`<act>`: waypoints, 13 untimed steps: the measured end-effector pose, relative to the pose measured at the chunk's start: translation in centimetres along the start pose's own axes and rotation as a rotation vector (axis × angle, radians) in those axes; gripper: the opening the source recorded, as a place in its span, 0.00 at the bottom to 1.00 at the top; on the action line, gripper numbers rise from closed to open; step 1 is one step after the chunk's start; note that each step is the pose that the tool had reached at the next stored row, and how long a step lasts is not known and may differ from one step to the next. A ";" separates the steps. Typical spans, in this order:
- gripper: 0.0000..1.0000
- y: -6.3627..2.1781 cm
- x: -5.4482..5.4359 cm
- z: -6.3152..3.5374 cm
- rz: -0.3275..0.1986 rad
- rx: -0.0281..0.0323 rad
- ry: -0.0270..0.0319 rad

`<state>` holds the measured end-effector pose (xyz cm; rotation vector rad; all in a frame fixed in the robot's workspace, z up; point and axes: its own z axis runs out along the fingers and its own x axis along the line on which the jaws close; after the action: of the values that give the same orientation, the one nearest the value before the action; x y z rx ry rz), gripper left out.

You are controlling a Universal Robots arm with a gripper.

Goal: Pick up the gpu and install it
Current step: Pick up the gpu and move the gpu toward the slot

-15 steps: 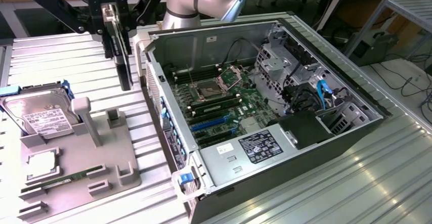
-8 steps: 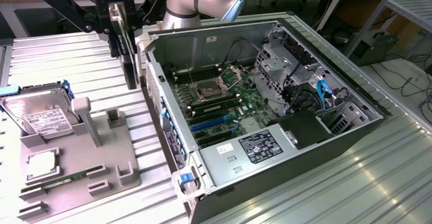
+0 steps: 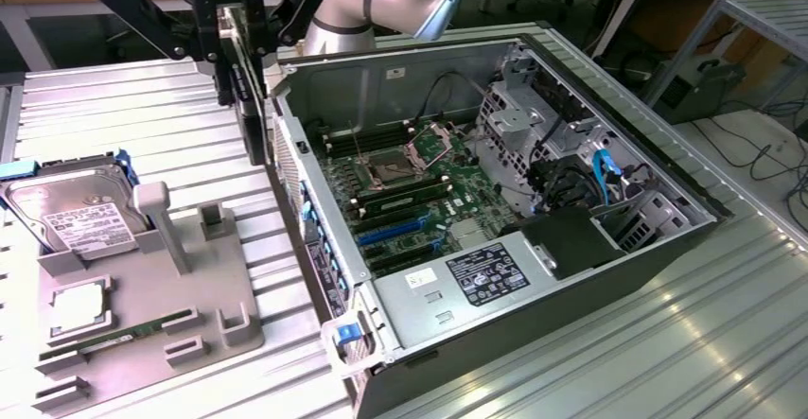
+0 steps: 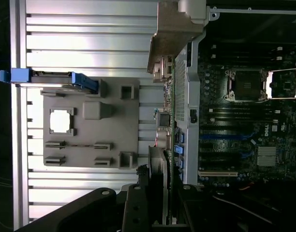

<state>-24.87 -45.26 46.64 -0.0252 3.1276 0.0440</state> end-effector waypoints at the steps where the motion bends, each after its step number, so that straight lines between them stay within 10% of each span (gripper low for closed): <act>1: 0.27 0.00 -0.1 0.00 0.000 0.0001 0.0000; 13: 0.27 -0.02 -1.4 0.01 0.000 0.0001 0.0001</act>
<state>-23.51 -45.26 46.65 -0.0253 3.1277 0.0438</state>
